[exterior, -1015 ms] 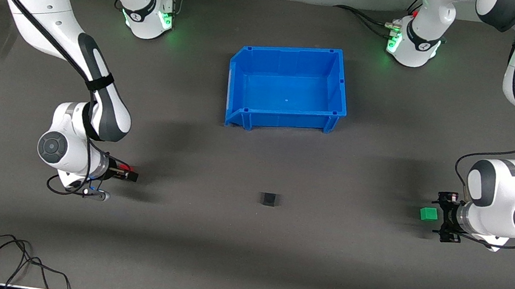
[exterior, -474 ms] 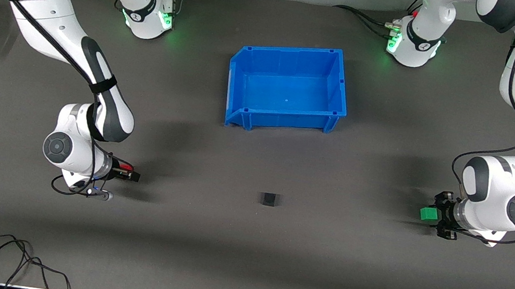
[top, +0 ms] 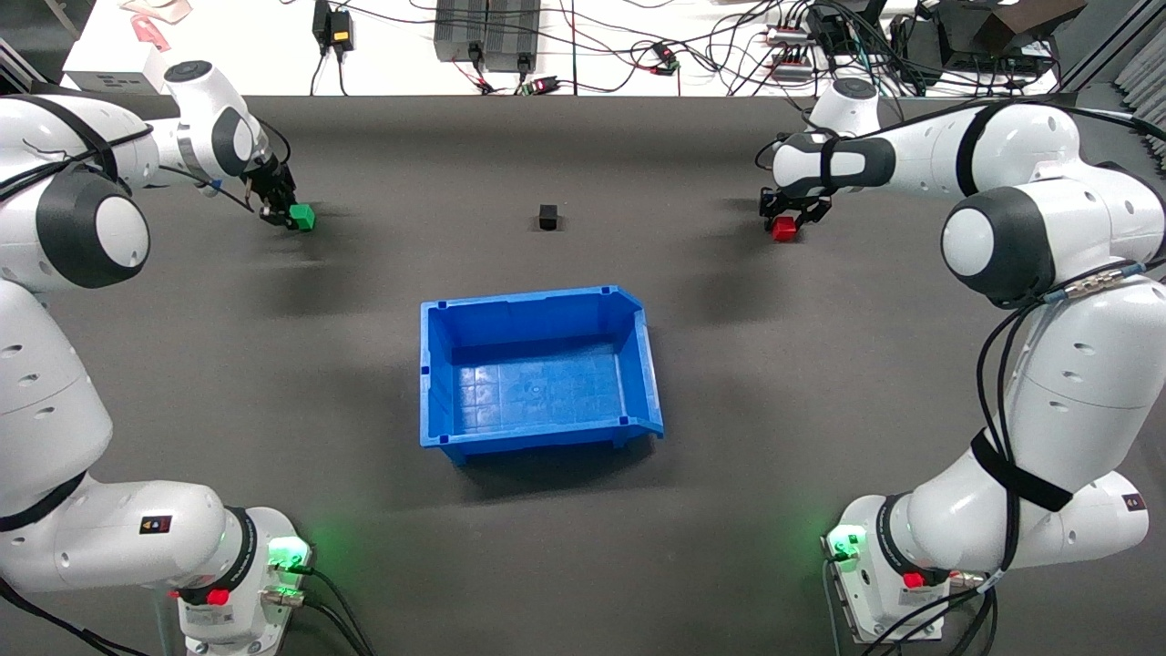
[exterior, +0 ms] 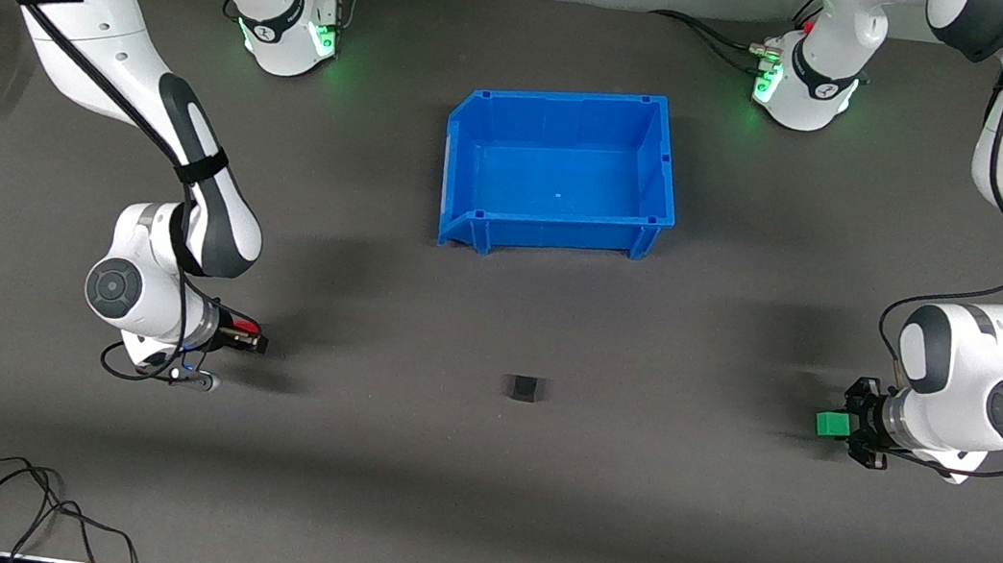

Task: Attach green and red cubes to black cube
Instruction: 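Close the right gripper on the red cube while the left gripper grasps green, then carry the red cube with the right gripper while the left gripper carries green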

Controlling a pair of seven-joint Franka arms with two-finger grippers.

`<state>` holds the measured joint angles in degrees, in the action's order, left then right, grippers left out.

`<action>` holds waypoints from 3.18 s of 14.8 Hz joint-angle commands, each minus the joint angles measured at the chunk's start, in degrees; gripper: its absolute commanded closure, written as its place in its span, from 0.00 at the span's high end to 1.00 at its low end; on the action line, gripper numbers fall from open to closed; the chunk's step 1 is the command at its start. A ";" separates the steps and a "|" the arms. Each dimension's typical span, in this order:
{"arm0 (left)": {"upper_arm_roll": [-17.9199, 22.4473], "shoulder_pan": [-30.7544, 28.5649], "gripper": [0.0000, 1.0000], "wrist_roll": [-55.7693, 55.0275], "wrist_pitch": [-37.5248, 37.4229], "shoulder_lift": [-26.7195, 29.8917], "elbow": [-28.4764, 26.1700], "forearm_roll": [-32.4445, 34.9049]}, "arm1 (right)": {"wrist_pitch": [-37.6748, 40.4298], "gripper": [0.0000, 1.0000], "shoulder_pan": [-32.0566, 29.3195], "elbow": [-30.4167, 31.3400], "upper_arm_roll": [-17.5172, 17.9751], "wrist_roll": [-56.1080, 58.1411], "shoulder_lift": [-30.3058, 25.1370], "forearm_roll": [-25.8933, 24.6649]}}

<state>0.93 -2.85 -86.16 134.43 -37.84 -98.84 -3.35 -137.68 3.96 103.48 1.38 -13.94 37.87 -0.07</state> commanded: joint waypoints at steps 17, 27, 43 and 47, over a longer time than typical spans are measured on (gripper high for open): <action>0.12 5.48 0.00 -4.37 -9.71 -1.62 15.34 -2.19 | 4.60 0.00 -0.26 1.47 0.20 -4.94 -5.61 -0.02; 0.12 10.14 0.00 -12.36 -8.84 -7.33 21.58 -3.07 | 24.73 0.00 0.44 -0.03 0.28 -31.46 -18.18 9.63; 0.12 23.23 0.00 -23.07 -6.73 -12.43 25.02 -4.12 | 10.34 0.00 23.71 -20.76 0.37 -92.65 1.66 15.62; 0.03 27.18 0.00 -24.14 -4.98 -13.05 24.40 -7.44 | 9.36 0.00 25.31 -22.70 0.46 -101.88 4.14 16.06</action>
<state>-0.10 22.08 -108.85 128.03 -50.13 -75.15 -8.17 -128.49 28.87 83.57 2.49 -110.99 40.46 14.94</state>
